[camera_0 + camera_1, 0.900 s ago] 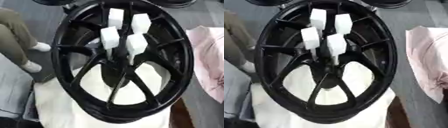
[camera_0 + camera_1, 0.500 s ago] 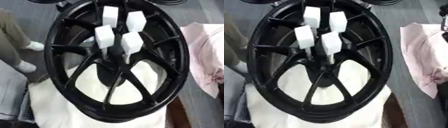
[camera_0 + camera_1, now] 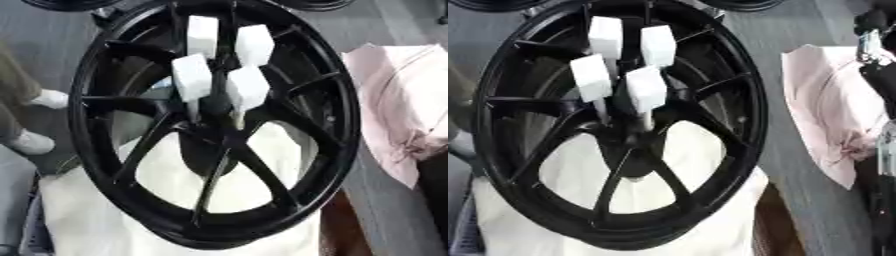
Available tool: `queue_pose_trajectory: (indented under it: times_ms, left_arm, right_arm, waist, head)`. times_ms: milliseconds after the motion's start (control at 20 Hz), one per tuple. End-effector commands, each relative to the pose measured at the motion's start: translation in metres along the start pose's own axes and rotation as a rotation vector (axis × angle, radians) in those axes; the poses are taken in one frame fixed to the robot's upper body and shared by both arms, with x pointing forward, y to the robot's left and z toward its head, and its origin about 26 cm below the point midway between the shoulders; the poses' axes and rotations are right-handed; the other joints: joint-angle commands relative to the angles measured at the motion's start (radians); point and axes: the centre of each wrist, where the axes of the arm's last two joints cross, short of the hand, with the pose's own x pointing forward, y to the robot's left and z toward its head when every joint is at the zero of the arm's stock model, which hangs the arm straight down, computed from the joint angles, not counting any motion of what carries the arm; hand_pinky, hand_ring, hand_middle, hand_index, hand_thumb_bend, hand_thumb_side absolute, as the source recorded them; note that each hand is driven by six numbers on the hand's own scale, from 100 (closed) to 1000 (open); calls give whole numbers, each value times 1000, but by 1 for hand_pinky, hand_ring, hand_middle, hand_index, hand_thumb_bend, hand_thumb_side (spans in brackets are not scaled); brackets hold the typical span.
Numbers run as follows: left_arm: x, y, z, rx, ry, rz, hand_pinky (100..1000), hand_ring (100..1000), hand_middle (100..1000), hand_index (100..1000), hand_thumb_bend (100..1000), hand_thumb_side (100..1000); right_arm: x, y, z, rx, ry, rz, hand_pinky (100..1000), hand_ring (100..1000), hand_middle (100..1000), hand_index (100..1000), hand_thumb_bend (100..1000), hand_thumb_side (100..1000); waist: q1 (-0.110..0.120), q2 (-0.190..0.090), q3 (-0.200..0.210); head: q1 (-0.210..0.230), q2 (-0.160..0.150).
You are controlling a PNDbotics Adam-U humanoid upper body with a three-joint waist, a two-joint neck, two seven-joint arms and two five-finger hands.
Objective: Pull the pin out of the wheel hub.
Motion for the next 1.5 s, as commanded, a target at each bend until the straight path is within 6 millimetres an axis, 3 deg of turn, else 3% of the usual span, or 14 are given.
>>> queue_pose_trajectory:
  times_ms: [50, 550, 900, 1150, 1500]
  left_arm:
    - [9, 5, -6, -20, -28, -29, 513, 713, 753, 715, 100, 746]
    - [13, 3, -13, -53, -50, -32, 513, 713, 753, 718, 100, 738]
    - [40, -7, -51, -268, -182, -130, 524, 711, 743, 742, 100, 688]
    - [63, -19, -77, -469, -246, -282, 586, 720, 737, 774, 100, 608]
    - [81, -22, -114, -665, -305, -527, 632, 722, 731, 785, 100, 591]
  right_arm:
    - [4, -3, -3, -3, -13, 18, 678, 670, 563, 662, 100, 223]
    - [2, -4, -3, 0, -8, 21, 677, 668, 563, 662, 100, 227]
    - [0, -5, 0, 24, 5, 31, 677, 667, 563, 662, 100, 224]
    - [-2, -7, 3, 50, 18, 45, 678, 667, 563, 662, 100, 221]
    - [-5, -6, 5, 80, 23, 47, 678, 668, 563, 663, 100, 221]
  waist:
    - [3, -19, -2]
    - [4, -17, -4]
    - [17, -37, -17]
    - [28, -57, -34]
    - [33, -69, -53]
  head:
    - [18, -5]
    - [40, -11]
    - [39, 11]
    - [63, 16]
    - [77, 16]
